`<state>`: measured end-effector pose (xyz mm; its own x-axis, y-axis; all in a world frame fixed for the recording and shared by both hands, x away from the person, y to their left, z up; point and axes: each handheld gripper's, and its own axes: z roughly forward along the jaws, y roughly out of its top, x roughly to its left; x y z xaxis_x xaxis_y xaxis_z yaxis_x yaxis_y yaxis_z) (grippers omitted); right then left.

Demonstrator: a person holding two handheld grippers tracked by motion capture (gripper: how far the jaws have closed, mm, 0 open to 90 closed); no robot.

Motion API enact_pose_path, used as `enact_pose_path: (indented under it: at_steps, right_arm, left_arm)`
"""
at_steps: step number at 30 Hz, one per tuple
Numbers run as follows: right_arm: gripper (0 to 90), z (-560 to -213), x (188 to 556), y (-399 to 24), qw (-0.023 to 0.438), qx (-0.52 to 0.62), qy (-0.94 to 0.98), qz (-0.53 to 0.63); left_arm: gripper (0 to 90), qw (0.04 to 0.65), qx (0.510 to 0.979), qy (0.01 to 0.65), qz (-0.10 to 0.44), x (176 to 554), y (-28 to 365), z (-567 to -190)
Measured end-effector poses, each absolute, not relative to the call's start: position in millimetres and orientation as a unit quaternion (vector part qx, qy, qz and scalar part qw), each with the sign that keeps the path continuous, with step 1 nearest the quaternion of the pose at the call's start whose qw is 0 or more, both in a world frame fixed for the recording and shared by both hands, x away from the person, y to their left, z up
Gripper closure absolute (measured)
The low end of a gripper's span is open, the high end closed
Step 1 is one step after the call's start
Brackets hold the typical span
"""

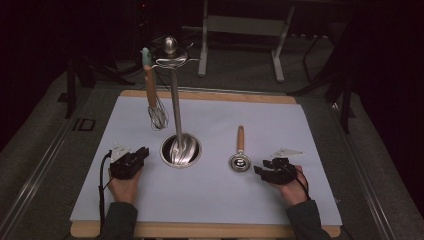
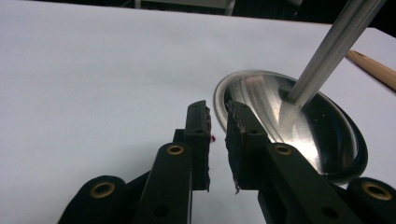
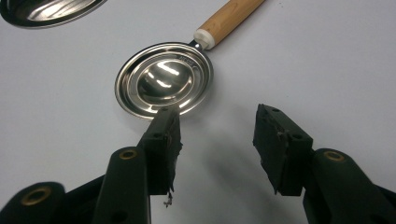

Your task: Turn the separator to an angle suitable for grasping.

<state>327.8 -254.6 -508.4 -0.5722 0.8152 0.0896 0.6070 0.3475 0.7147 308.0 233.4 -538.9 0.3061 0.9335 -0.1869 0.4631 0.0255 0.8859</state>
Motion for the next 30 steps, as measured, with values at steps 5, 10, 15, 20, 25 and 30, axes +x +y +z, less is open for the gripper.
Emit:
enact_pose_path:
  at_steps: [5,10,15,20,25,30]
  right_arm:
    - [50.9,-509,327,-252,0.143,0.439,0.810,0.363]
    - [51.0,-507,329,-249,0.146,0.436,0.811,0.361]
    - [51.3,-499,334,-244,0.150,0.435,0.808,0.368]
    - [54.7,-499,346,-234,0.153,0.439,0.807,0.363]
    - [61.0,-501,361,-224,0.155,0.447,0.807,0.353]
    - [69.4,-501,377,-212,0.149,0.450,0.812,0.339]
  left_arm:
    - [78.6,0.471,0.660,0.527,0.254,307,230,-539]
    - [78.0,0.467,0.665,0.524,0.255,307,229,-539]
    - [77.7,0.464,0.667,0.523,0.256,307,228,-539]
    - [76.7,0.458,0.673,0.520,0.259,308,227,-539]
    - [76.1,0.457,0.675,0.519,0.256,308,227,-539]
    - [75.4,0.453,0.677,0.520,0.257,309,225,-539]
